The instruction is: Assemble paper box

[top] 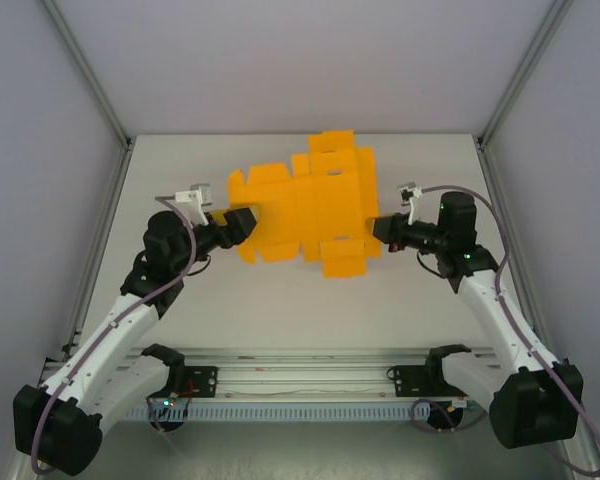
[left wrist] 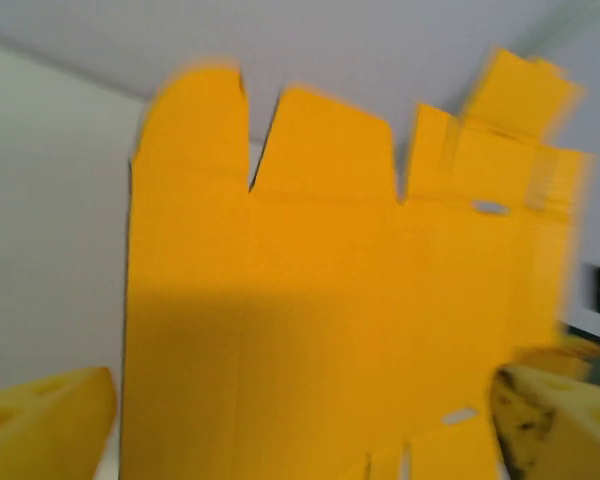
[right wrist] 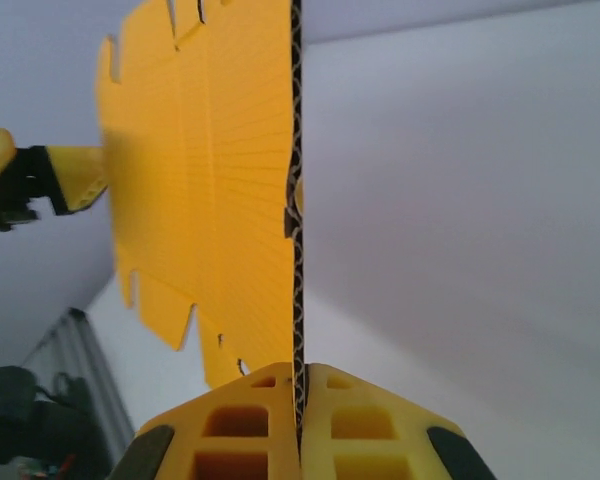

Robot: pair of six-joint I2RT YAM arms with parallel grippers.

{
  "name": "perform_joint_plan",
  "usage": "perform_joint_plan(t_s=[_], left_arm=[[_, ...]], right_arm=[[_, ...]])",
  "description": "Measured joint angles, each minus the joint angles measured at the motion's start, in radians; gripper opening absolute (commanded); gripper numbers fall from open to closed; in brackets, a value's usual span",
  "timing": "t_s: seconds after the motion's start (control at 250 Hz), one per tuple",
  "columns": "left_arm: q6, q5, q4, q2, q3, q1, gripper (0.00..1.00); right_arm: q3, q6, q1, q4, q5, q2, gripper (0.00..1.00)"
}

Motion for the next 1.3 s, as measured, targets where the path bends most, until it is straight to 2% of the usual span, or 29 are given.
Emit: perform_joint_plan(t_s=[0.112, 0.216, 0.368, 0.504, 0.66, 0.823, 1.007, 1.299], left_arm=[[0.011, -0.170, -0.146, 0.002, 0.000, 0.000, 1.00], [0.022, -0.234, -0.216, 0.017, 0.000, 0.000, 1.00], [0.043, -0.204, -0.218, 0.058, 0.001, 0.000, 1.00], [0.044, -0.109, -0.186, 0.157, 0.048, 0.000, 1.00], [0.045, 0.021, -0.147, 0.331, 0.201, 0.000, 1.00], [0.053, 0.159, -0.119, 0.539, 0.414, 0.000, 1.00], [0.071, 0.292, -0.113, 0.721, 0.571, -0.011, 1.00], [0.115, 0.340, -0.170, 0.861, 0.661, -0.052, 1.00]], right_arm=[[0.041, -0.129, 0.094, -0.086, 0.193, 0.097, 0.00], [0.080, -0.249, 0.200, -0.135, 0.398, 0.240, 0.00], [0.122, -0.416, 0.322, -0.109, 0.706, 0.419, 0.00], [0.109, -0.573, 0.366, 0.055, 0.873, 0.474, 0.00], [0.024, -0.801, 0.434, 0.313, 0.971, 0.489, 0.00], [0.005, -0.944, 0.494, 0.467, 1.028, 0.557, 0.00], [0.006, -1.000, 0.496, 0.537, 1.064, 0.583, 0.00], [0.006, -1.018, 0.497, 0.561, 1.070, 0.583, 0.00]])
